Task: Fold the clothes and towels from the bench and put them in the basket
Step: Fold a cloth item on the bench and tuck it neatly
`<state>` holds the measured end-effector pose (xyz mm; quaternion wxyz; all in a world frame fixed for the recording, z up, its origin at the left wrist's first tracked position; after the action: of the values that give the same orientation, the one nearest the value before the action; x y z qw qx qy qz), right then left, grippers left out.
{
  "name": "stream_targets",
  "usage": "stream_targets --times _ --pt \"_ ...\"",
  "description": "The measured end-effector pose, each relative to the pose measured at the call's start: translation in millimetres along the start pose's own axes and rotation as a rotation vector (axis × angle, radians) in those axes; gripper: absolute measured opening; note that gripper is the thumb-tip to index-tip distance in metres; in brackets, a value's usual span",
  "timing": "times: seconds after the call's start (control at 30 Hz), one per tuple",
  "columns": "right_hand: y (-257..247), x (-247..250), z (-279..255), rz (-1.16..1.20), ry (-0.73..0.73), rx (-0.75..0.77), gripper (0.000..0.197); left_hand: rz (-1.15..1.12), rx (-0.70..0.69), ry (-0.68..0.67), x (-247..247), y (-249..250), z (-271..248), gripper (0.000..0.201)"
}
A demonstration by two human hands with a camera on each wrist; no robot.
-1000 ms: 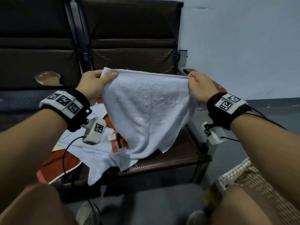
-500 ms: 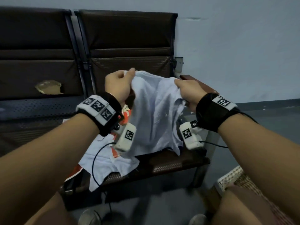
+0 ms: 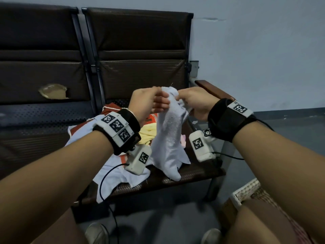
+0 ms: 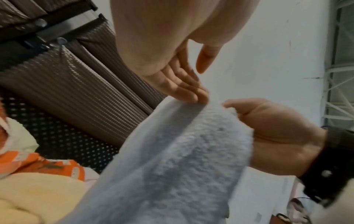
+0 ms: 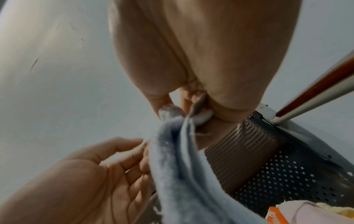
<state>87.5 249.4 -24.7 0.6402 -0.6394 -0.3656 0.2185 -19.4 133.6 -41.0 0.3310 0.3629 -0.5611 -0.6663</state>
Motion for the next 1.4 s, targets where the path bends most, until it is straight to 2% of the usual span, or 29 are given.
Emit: stream_targets --times 0.03,0.07,0.1,0.13,0.2,0.27,0.3,0.37,0.43,0.47,0.57,0.67,0.77,0.9,1.0,1.1,1.2,1.3,1.4 --pt "0 -2 -2 -0.015 -0.031 0.019 0.025 0.015 -0.009 0.046 6 -2 4 0.016" --pt "-1 -4 -5 -0.023 -0.064 0.035 0.028 0.055 -0.023 0.061 10 -5 6 0.021" --pt "-3 -6 -7 -0.025 -0.097 0.05 0.031 0.097 -0.022 0.031 11 -9 8 0.034" --pt "-4 -8 -8 -0.023 -0.131 0.064 0.033 0.116 0.003 -0.038 8 -15 9 0.046" --pt "-6 -9 -7 -0.01 -0.168 0.077 0.033 0.046 0.133 -0.229 -3 -27 6 0.056" --pt "-5 -4 -3 -0.016 -0.165 0.078 0.032 -0.05 0.242 -0.38 -11 -32 3 0.051" --pt "-3 1 0 -0.047 -0.144 0.085 0.029 -0.051 0.258 -0.407 -11 -32 4 0.045" --pt "1 13 7 -0.191 -0.082 0.127 0.027 0.029 0.229 -0.35 -7 -31 16 0.038" --pt "11 26 19 -0.388 -0.035 0.149 0.045 0.129 0.176 -0.249 -3 -31 32 0.033" --pt "19 32 26 -0.467 -0.026 0.131 0.048 0.166 0.147 -0.209 -2 -31 39 0.028" --pt "35 53 49 -0.531 0.081 0.083 0.038 0.351 0.002 -0.109 -4 -25 62 0.018" --pt "28 68 67 -0.444 0.232 0.144 0.025 0.454 -0.145 -0.026 -11 -9 83 0.021" --pt "5 74 83 -0.249 0.368 0.266 0.015 0.376 -0.217 0.029 -13 17 101 0.02" --pt "-37 76 83 -0.139 0.461 0.482 0.028 0.209 -0.371 0.018 -13 60 105 0.012" --pt "-43 72 74 -0.026 0.43 0.531 0.033 0.135 -0.385 -0.016 -6 72 93 0.014" --pt "-18 67 61 -0.022 0.377 0.486 0.024 0.093 -0.321 -0.078 0 53 69 0.016" --pt "29 59 44 -0.104 0.288 0.368 0.013 0.153 -0.133 -0.118 8 2 43 0.016" --pt "94 47 33 -0.196 0.136 0.116 0.014 0.248 0.117 -0.202 16 -64 13 0.018" --pt "158 34 20 -0.246 -0.026 -0.159 0.016 0.44 0.277 -0.265 28 -123 -10 0.025"
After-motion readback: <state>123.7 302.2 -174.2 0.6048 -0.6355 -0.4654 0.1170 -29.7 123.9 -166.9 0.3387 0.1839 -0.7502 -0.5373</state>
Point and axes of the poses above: each hand's wrist, its own z-axis towards the middle knuckle, its own x-axis out of the back of the hand, y = z × x, the point moved 7 cm from there along z, towards the middle knuckle, and after that the axes turned 10 degrees about y, right-handed, at the moved point
